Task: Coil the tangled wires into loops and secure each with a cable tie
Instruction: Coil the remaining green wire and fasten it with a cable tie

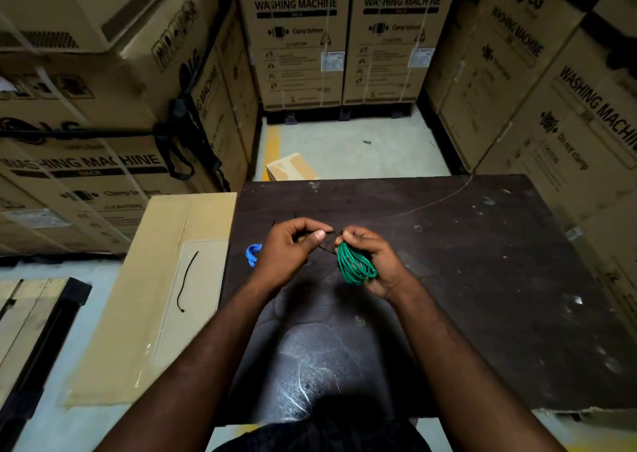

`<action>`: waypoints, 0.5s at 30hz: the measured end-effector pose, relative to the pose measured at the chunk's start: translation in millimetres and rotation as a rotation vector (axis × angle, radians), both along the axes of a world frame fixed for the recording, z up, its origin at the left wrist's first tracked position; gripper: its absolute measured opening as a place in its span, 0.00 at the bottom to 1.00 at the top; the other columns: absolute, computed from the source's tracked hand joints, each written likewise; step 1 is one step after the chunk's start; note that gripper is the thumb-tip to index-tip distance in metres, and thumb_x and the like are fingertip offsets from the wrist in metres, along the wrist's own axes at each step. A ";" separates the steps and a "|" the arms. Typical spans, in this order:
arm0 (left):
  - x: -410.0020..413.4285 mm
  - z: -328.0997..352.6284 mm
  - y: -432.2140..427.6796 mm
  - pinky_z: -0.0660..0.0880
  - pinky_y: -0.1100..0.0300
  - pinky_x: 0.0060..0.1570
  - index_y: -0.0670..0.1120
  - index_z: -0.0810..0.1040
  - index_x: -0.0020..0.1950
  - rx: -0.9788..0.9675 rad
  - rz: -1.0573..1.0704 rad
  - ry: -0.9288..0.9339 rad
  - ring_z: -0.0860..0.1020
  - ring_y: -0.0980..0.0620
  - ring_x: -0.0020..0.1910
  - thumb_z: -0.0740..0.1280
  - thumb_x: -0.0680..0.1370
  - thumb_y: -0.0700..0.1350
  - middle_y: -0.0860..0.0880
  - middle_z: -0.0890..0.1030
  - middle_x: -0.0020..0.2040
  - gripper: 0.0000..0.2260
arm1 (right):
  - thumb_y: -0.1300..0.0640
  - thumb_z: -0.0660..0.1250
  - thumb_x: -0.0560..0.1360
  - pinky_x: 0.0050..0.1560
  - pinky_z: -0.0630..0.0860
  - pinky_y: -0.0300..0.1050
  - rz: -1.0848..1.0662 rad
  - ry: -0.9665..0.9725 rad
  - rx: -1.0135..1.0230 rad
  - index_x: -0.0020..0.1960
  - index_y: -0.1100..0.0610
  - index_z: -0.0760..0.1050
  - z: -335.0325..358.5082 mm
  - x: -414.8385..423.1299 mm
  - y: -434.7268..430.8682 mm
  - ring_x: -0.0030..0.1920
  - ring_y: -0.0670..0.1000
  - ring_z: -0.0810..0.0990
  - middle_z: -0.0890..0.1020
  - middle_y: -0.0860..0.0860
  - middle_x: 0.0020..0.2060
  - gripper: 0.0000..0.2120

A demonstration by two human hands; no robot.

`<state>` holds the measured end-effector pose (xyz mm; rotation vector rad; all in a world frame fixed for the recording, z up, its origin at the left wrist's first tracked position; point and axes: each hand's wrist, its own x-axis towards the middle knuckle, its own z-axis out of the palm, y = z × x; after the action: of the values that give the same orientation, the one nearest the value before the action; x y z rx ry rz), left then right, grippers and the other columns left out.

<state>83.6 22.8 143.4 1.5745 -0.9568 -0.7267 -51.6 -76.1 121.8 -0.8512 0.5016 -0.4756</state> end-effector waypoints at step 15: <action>-4.0 6.5 2.4 0.68 0.73 0.36 0.44 0.84 0.49 0.023 -0.005 -0.023 0.75 0.66 0.33 0.68 0.76 0.37 0.55 0.82 0.39 0.06 | 0.63 0.62 0.70 0.31 0.74 0.36 0.009 0.002 0.045 0.40 0.62 0.72 2.7 -1.0 6.0 0.29 0.46 0.77 0.81 0.53 0.33 0.02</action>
<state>79.6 25.2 149.9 1.6039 -0.9721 -0.7269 -52.6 -70.1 124.5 -0.8103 0.5090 -0.4539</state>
